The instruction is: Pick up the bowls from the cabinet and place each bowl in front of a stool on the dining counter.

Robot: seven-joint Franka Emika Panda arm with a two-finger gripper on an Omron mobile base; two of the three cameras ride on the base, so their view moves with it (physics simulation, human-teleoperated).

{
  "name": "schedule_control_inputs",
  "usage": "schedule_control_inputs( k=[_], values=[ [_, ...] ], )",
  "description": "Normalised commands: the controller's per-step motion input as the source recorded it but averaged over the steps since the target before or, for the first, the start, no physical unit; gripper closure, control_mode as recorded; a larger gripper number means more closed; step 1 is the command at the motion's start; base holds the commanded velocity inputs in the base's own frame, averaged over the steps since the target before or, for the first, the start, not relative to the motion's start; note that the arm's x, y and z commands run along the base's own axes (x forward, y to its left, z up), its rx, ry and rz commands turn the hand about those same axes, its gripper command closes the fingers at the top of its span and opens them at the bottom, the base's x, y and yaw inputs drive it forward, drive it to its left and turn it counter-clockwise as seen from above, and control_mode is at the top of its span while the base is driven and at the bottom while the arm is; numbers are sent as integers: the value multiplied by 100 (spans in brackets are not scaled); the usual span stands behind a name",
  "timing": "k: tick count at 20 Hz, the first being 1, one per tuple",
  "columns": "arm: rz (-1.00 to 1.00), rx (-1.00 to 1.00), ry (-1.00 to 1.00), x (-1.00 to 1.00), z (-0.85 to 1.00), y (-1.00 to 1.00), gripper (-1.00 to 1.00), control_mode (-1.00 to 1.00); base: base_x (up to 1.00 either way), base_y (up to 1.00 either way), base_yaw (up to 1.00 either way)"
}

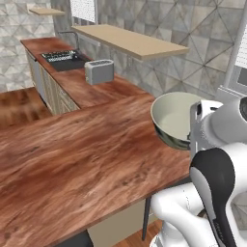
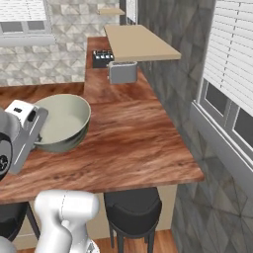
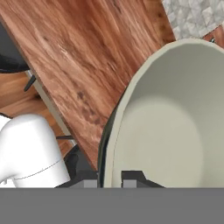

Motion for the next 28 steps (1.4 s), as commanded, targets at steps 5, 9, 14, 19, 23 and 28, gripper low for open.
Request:
schedule_control_inputs(
  k=[5, 9, 14, 19, 23, 28],
  values=[
    [0, 0, 0, 0, 0, 0, 100, 100, 43, 0, 8],
    [0, 0, 0, 0, 0, 0, 100, 100, 24, 0, 2],
    [0, 0, 0, 0, 0, 0, 100, 100, 26, 0, 0],
    [-1, 0, 1, 12, -1, 0, 100, -100, 25, -2, 0],
    [-11, 0, 8, 71, -4, 0, 100, -100, 0, 0, 0],
    [-15, 8, 3, 59, -17, 0, 100, -100, 0, 0, 0]
  ],
)
